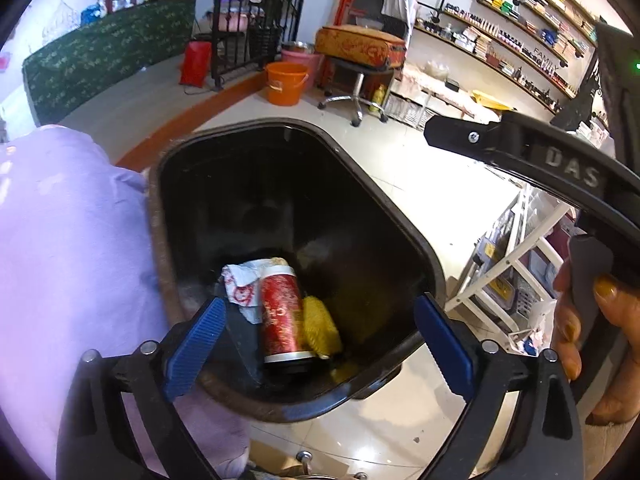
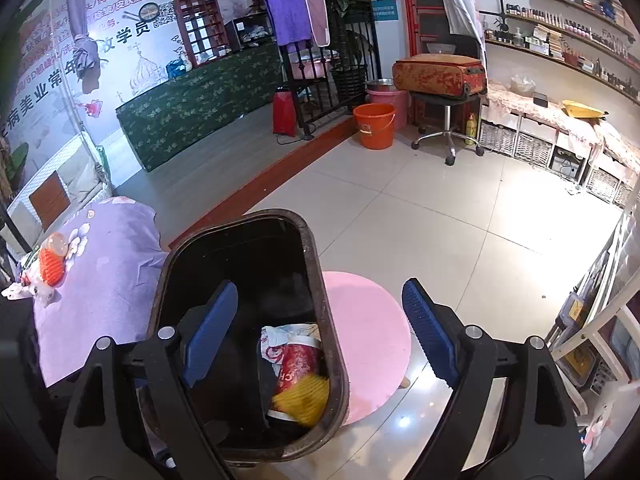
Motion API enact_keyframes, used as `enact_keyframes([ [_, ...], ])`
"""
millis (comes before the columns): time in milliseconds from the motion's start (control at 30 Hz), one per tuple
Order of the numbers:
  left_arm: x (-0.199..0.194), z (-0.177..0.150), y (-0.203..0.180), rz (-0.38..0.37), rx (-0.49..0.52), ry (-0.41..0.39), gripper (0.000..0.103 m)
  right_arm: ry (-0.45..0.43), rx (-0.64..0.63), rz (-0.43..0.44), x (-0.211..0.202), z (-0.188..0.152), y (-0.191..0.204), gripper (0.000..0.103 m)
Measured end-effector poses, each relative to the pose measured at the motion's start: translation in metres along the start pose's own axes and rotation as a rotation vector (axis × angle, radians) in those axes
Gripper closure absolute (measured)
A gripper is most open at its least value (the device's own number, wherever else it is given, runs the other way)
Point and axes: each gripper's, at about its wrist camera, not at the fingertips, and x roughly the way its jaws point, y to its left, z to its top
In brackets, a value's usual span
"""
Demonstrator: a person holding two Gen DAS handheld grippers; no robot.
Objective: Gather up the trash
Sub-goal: 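Open the left gripper to drop the yellow foam net into the bin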
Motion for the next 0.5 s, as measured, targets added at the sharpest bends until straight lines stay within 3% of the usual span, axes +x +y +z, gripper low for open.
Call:
enact_keyframes([
  [267,-0.037,-0.016,0.026,0.09,-0.041,-0.077,0.007,0.022,-0.017,0.068,0.008,-0.004,0.023,0.014],
  [500,-0.077,-0.033,0.064,0.195,-0.109,-0.131,0.006,0.052,-0.12,0.179,0.016,-0.015,0.08,0.014],
])
